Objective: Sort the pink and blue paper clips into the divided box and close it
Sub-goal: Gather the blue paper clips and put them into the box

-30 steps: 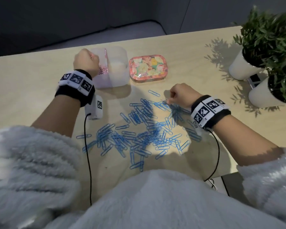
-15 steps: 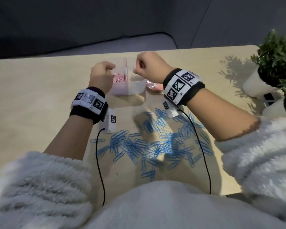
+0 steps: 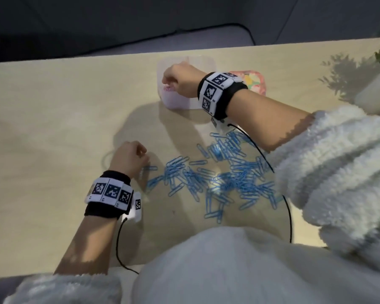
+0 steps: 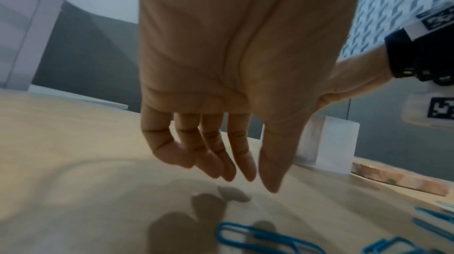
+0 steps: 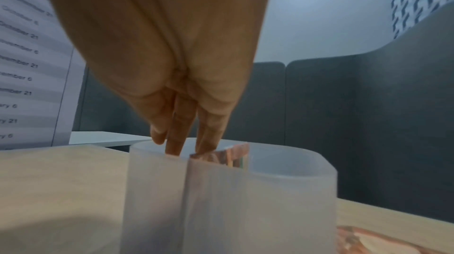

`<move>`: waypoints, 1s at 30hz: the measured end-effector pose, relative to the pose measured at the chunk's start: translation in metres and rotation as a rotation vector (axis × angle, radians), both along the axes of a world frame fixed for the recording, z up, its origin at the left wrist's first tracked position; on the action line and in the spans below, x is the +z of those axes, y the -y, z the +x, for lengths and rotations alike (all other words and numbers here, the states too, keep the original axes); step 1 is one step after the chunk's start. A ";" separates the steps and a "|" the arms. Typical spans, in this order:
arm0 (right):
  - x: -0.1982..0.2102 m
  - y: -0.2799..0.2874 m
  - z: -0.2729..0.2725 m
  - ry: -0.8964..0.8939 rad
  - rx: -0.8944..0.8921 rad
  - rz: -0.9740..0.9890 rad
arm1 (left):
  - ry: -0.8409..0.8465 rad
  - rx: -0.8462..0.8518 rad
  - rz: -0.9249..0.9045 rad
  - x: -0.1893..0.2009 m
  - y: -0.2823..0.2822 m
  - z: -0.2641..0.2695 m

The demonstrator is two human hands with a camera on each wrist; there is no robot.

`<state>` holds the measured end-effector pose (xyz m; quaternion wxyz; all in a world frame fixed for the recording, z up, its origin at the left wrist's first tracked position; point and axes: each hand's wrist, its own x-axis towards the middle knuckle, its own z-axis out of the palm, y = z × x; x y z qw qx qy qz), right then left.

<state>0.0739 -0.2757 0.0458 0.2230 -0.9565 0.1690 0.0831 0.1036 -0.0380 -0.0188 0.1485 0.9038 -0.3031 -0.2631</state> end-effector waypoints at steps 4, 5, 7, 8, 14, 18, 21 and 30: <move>0.007 -0.004 -0.021 0.135 -0.085 0.097 | -0.116 -0.027 0.046 -0.003 -0.019 -0.010; 0.008 -0.004 -0.033 0.210 -0.129 0.125 | -0.128 -0.035 0.056 -0.004 -0.024 -0.014; 0.005 -0.005 -0.068 0.288 -0.201 0.162 | -0.114 -0.017 0.024 -0.008 -0.032 -0.024; 0.001 -0.006 -0.091 0.262 -0.221 0.171 | -0.097 0.002 -0.007 -0.009 -0.034 -0.029; -0.048 0.013 -0.266 -0.221 -0.707 -0.039 | -0.031 0.025 -0.087 -0.019 -0.034 -0.052; -0.060 -0.009 -0.323 -0.354 -0.966 0.021 | -0.008 0.009 -0.082 -0.021 -0.021 -0.069; -0.071 -0.030 -0.313 -0.214 -0.939 0.109 | -0.024 -0.069 -0.086 -0.021 -0.003 -0.087; -0.068 0.007 -0.288 0.059 -0.894 0.089 | 0.070 -0.228 -0.100 -0.012 0.021 -0.106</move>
